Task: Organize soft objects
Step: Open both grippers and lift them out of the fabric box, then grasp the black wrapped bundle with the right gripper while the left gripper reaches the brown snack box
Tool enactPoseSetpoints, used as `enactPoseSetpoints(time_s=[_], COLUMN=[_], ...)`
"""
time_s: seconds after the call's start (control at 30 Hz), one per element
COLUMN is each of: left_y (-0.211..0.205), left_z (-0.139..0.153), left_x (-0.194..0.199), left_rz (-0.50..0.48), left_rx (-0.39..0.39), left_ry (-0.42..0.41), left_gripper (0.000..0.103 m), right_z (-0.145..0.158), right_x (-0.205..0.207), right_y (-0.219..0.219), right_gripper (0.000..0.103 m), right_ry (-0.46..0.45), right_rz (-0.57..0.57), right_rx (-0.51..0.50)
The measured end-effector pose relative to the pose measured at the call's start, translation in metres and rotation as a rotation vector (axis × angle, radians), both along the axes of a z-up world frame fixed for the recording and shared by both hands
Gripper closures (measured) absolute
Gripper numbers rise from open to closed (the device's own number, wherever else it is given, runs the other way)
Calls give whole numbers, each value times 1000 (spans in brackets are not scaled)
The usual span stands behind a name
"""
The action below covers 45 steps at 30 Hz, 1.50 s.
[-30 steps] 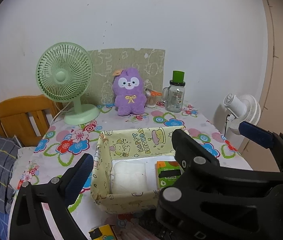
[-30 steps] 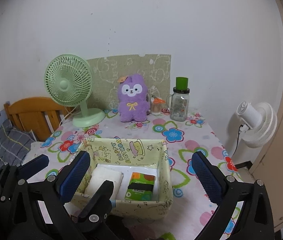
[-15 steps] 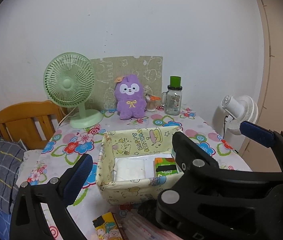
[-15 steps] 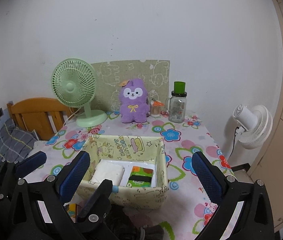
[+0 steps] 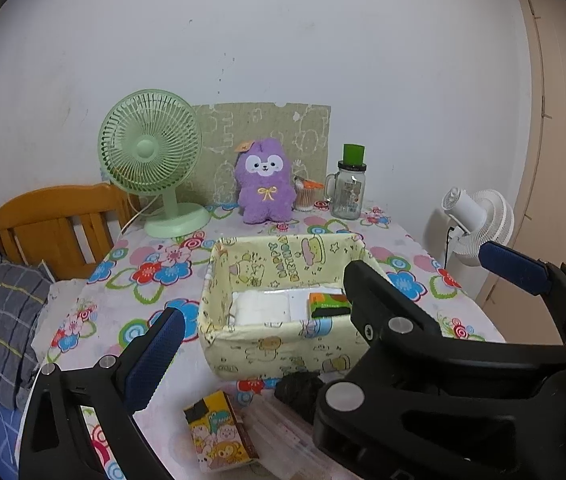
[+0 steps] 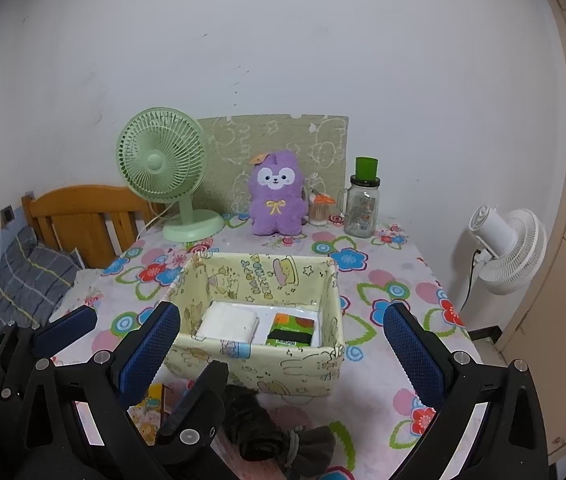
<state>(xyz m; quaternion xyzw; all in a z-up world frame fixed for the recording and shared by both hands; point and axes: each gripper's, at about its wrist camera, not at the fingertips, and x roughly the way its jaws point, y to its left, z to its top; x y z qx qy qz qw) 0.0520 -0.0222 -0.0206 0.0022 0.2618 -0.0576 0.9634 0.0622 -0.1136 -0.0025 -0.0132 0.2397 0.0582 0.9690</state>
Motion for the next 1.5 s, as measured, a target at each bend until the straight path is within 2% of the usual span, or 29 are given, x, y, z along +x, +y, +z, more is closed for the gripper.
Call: enactPoseSetpoints(time_s=[0.37,0.93,1.5], left_y=[1,4,9], left_z=[-17,-45,-83], left_x=[-11,-10,4], left_rz=[-6,-4,10], left_rx=[1,-5,2], left_ry=[7,31,131], left_gripper=[0,0,1], right_z=[-17,-50,-89], right_x=[-11,-8,9], right_y=[3,3,10], right_gripper=[0,0,0], right_ry=[22,60,138], right_rz=[5,42,65], right_rx=[-19,18,7])
